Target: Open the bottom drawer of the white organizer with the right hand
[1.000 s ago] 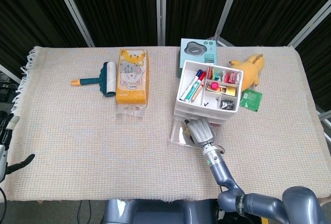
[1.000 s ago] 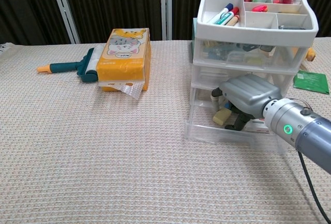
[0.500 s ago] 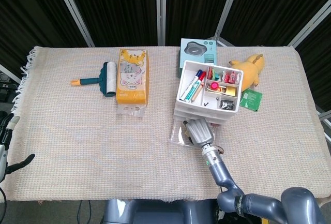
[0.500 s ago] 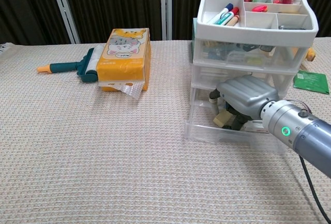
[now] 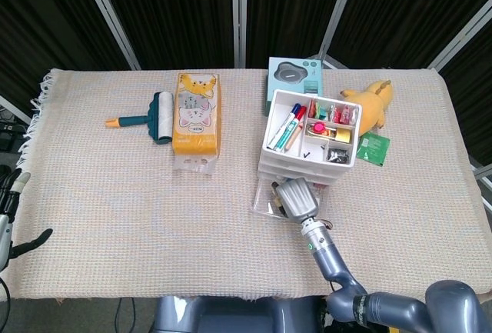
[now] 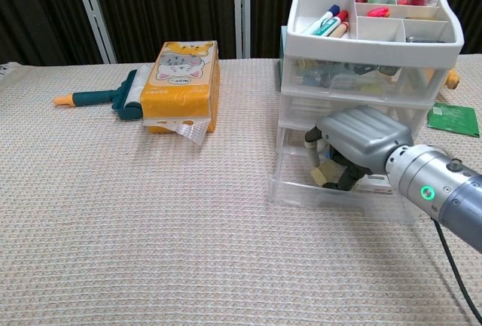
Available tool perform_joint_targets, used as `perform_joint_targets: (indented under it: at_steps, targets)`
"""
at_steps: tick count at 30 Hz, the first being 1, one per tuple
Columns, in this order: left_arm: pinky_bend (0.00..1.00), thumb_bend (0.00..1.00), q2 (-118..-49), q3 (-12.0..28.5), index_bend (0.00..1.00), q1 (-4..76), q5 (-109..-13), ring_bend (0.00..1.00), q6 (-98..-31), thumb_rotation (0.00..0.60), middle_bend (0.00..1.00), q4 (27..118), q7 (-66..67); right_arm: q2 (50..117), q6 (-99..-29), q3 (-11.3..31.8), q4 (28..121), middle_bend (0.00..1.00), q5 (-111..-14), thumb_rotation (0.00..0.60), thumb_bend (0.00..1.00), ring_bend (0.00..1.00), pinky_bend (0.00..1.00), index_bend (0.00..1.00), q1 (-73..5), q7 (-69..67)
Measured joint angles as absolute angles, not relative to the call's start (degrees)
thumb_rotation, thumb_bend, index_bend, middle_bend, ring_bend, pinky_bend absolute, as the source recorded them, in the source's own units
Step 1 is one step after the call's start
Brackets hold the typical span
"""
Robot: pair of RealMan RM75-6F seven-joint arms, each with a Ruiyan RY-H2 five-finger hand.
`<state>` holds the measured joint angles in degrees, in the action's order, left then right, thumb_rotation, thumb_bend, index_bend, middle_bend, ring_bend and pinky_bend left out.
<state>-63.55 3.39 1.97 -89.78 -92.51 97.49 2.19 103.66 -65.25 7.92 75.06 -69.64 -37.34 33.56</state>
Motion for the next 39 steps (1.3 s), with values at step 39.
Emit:
perform_joint_targets:
  at_steps: [39]
  targets:
    - [0.00,0.07,-63.57,3.13,0.00,1.58,-90.38,0.00,-93.24,0.600,0.00,98.30,2.86,80.95,-77.85,7.02,87.99,1.00,-75.17,0.600,0.18,1.00,0.71,0.56,-25.19,24.68]
